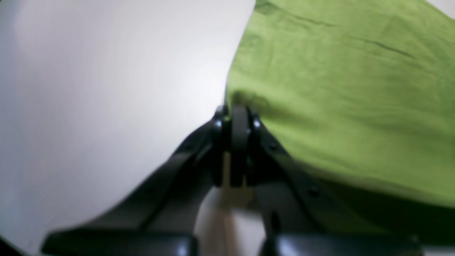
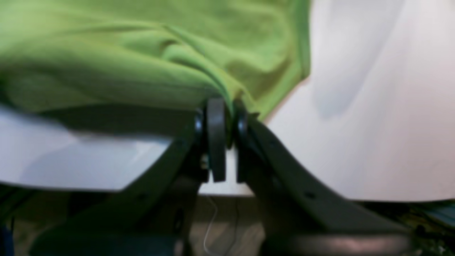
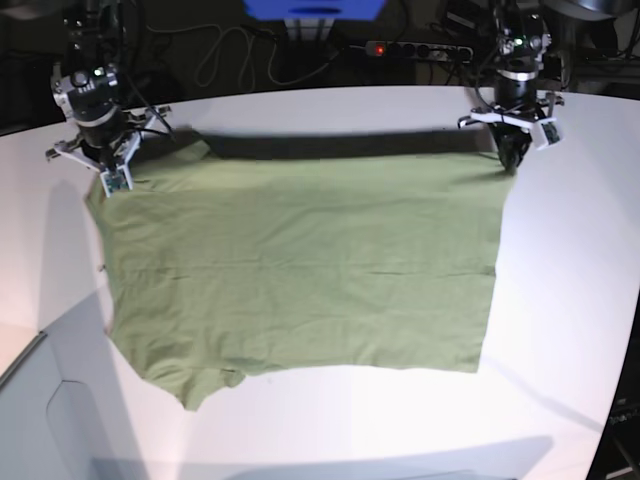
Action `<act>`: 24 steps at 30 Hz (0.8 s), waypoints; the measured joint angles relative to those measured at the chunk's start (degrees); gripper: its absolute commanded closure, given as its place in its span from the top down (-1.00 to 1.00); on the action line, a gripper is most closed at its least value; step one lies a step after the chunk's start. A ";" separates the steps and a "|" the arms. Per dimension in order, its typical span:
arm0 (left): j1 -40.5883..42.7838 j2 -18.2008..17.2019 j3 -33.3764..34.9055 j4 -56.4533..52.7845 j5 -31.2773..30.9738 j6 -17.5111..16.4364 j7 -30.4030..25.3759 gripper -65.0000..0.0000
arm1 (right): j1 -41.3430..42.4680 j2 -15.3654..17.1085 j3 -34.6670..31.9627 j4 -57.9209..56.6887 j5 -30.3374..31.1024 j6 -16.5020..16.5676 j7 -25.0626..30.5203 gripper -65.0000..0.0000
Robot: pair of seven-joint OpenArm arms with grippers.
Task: Fold the T-shirt properly
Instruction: 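Lift the shoulders and fold them toward the hem with both grippers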
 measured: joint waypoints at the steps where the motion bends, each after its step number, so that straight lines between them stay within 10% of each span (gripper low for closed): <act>1: -0.59 -0.04 0.00 0.00 0.00 -0.02 -0.17 -1.00 | 0.76 0.00 -0.13 0.00 -0.02 0.00 0.00 -0.99; 19: -12.68 -0.13 0.11 -0.74 0.20 -0.22 0.00 -1.00 | 18.43 -1.75 -2.69 -10.60 -0.20 0.46 0.11 -0.99; 24: -18.12 -0.11 0.09 -0.79 0.31 -0.11 9.55 -1.00 | 22.23 -1.75 -4.09 -14.34 -0.11 0.46 0.46 -0.99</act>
